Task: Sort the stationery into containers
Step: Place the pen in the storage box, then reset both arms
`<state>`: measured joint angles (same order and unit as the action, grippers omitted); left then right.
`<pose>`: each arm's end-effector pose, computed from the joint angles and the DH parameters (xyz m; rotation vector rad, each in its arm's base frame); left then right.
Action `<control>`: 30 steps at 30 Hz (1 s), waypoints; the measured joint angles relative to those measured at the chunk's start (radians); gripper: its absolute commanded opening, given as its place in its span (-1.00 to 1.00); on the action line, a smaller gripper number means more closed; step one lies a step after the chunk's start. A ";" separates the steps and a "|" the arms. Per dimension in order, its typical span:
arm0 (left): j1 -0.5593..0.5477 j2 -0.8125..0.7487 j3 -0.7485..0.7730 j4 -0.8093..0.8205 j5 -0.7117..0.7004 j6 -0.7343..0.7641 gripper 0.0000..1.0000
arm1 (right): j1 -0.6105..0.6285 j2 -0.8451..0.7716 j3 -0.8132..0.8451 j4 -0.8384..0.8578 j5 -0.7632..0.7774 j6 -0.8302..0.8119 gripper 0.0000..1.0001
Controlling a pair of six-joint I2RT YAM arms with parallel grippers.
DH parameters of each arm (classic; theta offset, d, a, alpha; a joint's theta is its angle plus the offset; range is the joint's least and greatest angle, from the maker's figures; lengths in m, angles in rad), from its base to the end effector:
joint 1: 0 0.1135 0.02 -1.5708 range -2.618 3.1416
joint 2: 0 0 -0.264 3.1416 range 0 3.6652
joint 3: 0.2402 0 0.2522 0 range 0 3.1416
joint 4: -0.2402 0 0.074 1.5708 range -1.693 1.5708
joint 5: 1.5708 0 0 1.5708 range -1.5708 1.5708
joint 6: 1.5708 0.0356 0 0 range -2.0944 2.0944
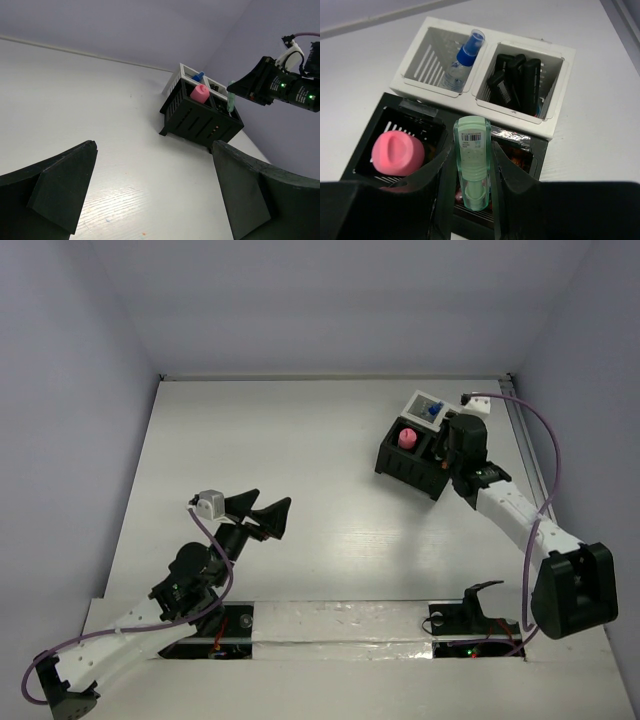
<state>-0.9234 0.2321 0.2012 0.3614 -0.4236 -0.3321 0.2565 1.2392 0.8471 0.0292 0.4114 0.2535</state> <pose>0.0783 -0.0793 0.2612 0.0042 1.3138 -0.8157 0.2774 0.0580 0.2871 0.2683 1.8835 -0.0525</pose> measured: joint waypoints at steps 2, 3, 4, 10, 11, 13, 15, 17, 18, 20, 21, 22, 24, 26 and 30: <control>0.000 0.000 -0.003 0.000 0.000 0.000 0.98 | -0.002 0.025 0.000 0.003 0.000 0.000 -0.90; 0.000 0.000 -0.005 0.000 0.000 0.000 0.98 | -0.002 0.032 0.000 0.003 0.000 0.000 -0.79; 0.000 0.000 -0.007 0.000 0.000 0.000 0.98 | -0.002 0.034 -0.003 0.003 0.000 0.000 -0.51; 0.000 0.010 -0.012 0.002 0.000 0.000 0.98 | -0.002 -0.008 -0.032 0.008 -0.003 -0.001 0.85; 0.000 0.016 -0.012 0.002 0.000 0.000 0.98 | -0.002 -0.024 -0.032 0.009 -0.008 -0.005 0.91; 0.000 0.029 -0.012 0.001 0.000 -0.002 0.98 | -0.002 -0.061 -0.028 0.005 -0.021 -0.007 0.98; 0.000 0.039 -0.012 0.001 0.000 -0.004 0.98 | -0.002 -0.095 -0.010 -0.005 -0.035 -0.007 1.00; 0.000 0.042 -0.012 0.000 0.000 -0.009 0.98 | -0.002 -0.136 0.011 -0.015 -0.056 -0.006 0.99; 0.000 0.042 -0.012 0.001 0.000 -0.012 0.98 | -0.002 -0.156 0.017 -0.018 -0.067 -0.006 0.98; 0.000 0.042 -0.012 0.000 0.000 -0.019 0.98 | -0.002 -0.215 0.027 -0.028 -0.090 0.001 0.88; 0.000 0.042 -0.011 -0.002 0.000 -0.025 0.98 | -0.002 -0.251 0.029 -0.038 -0.104 0.006 0.71; 0.000 0.042 -0.009 -0.007 0.000 -0.031 0.98 | -0.002 -0.288 0.031 -0.050 -0.117 0.013 0.70; 0.000 0.043 0.002 -0.024 0.000 -0.046 0.98 | -0.002 -0.370 0.031 -0.075 -0.150 0.039 1.00; 0.000 0.052 0.036 -0.058 -0.001 -0.073 0.98 | -0.002 -0.462 0.037 -0.098 -0.187 0.050 1.00; 0.000 0.079 0.159 -0.135 -0.008 -0.131 0.98 | -0.002 -0.620 0.056 -0.134 -0.249 0.079 1.00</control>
<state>-0.9234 0.3111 0.3607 0.2264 -0.4316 -0.4629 0.2543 0.6189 0.9035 -0.1047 0.1619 0.3325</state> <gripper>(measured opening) 0.989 0.995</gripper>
